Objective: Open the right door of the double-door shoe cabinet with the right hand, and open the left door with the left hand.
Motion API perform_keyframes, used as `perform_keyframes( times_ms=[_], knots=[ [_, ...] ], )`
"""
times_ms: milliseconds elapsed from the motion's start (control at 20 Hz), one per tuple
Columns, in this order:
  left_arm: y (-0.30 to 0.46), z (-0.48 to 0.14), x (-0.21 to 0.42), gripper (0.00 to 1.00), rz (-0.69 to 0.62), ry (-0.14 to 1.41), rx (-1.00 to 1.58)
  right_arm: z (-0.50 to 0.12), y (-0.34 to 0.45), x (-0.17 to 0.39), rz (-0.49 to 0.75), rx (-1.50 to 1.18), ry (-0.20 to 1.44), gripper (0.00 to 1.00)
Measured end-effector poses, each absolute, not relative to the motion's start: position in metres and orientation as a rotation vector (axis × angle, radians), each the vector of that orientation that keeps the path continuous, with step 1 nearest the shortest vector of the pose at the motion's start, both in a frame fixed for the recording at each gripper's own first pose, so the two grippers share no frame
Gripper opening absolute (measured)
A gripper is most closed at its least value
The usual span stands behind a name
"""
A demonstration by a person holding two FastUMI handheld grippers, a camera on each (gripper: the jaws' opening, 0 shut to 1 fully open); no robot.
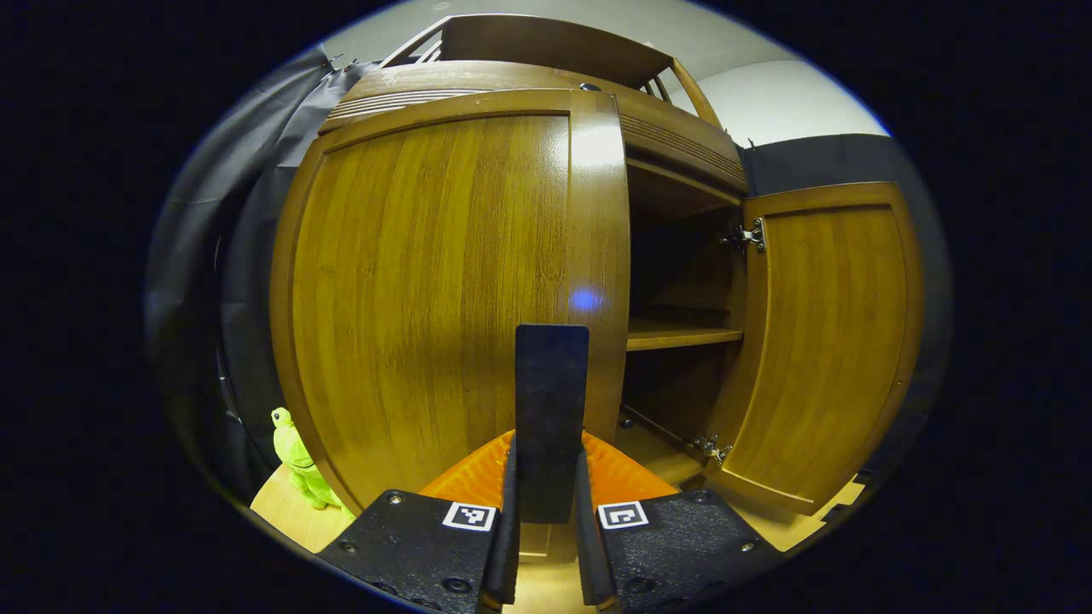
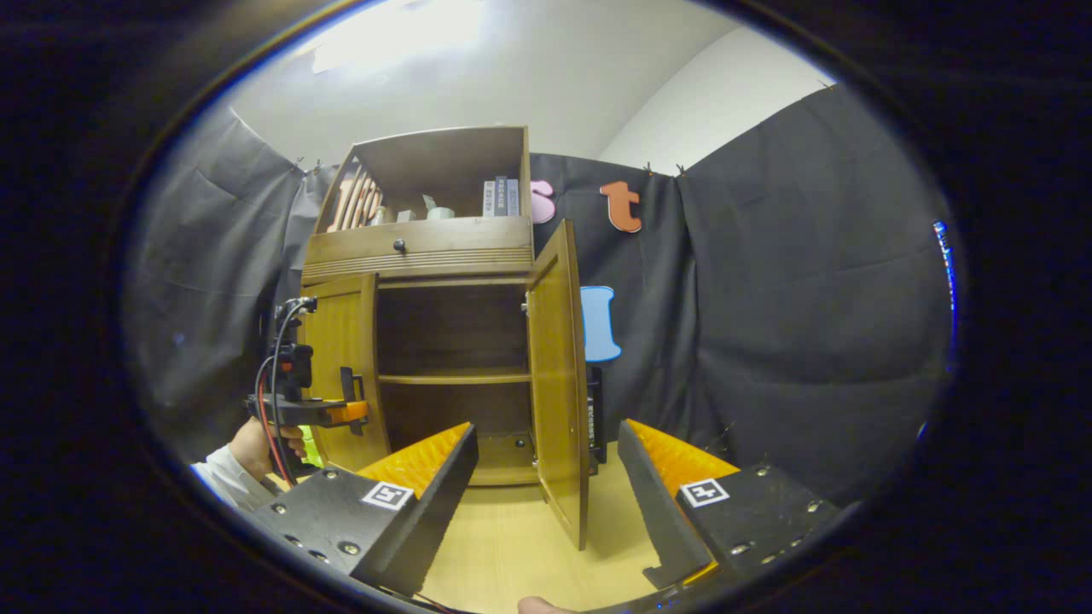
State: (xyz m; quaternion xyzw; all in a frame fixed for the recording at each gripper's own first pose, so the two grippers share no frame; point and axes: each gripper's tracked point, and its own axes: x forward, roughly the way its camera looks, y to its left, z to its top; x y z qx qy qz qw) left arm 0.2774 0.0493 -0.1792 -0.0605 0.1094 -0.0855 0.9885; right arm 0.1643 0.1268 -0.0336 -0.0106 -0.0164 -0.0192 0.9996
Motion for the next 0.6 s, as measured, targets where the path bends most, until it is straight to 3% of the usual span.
perform_keyframes(
  times_ms=[600],
  knots=[
    [0.049, -0.174, 0.275, 0.27, -0.204, 0.21, -0.124, -0.055, 0.149, 0.179, -0.009, -0.027, 0.004, 0.98]
  ],
)
